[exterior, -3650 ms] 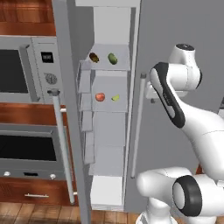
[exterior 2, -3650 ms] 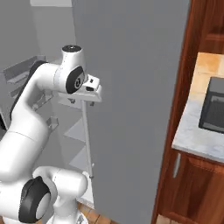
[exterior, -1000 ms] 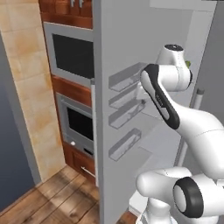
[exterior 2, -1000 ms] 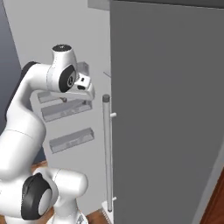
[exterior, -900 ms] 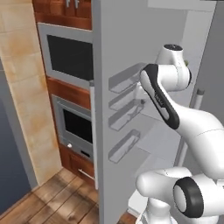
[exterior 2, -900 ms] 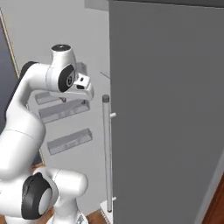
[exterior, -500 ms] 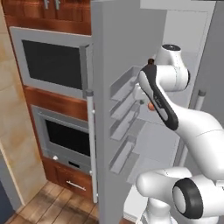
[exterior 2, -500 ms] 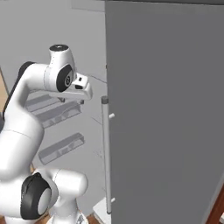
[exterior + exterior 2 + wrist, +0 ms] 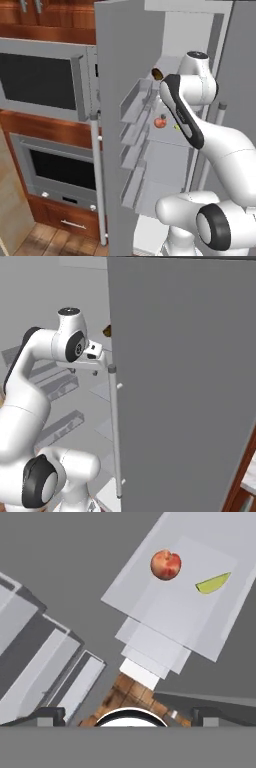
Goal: Take the cucumber and sweet potato from the highest rack and move them to the second highest rack where the lemon wedge and peach are located, to maximize freezer space. Close the freezer door after rearranging.
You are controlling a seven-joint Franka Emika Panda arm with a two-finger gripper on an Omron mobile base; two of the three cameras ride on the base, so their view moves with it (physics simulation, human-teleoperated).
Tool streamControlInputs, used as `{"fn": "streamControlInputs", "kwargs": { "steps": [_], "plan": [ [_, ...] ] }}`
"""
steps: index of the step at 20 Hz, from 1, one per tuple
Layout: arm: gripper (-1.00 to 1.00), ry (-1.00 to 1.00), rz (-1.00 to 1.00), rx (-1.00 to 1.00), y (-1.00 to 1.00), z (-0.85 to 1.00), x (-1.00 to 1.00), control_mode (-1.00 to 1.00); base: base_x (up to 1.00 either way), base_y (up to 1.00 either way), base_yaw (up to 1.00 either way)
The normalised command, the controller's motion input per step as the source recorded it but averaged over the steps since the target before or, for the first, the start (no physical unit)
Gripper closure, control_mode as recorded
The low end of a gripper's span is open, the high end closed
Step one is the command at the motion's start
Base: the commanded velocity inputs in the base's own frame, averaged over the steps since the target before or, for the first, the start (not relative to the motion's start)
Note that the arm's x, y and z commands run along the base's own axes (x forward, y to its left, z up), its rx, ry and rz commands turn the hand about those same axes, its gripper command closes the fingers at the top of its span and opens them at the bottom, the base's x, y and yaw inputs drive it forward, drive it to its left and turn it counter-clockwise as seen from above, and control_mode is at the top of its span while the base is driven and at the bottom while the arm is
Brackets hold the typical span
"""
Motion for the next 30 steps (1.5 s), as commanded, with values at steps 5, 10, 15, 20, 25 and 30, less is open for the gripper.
{"fn": "streamControlInputs", "kwargs": {
  "steps": [5, 10, 15, 20, 25, 30],
  "plan": [
    [-1.00, 0.00, 0.00, 0.00, 0.00, 0.00, 0.00, 1.00, 0.49, -0.01, -0.34],
    [-1.00, 0.00, 0.00, 0.00, 0.00, 0.00, 0.00, 1.00, 0.60, -0.02, -0.29],
    [-1.00, 0.00, 0.00, 0.00, 0.00, 0.00, 0.00, 1.00, 0.73, 0.00, -0.11],
    [-1.00, 0.00, 0.00, 0.00, 0.00, 0.00, 0.00, 1.00, 0.89, 0.00, 0.00],
    [-1.00, -0.01, 0.00, 0.00, 0.00, 0.00, 0.00, -1.00, 0.52, -0.02, 0.00],
    [-1.00, -0.11, -0.04, 0.02, 0.00, 0.33, 0.25, -1.00, 0.00, 0.00, 0.00]
  ]
}}
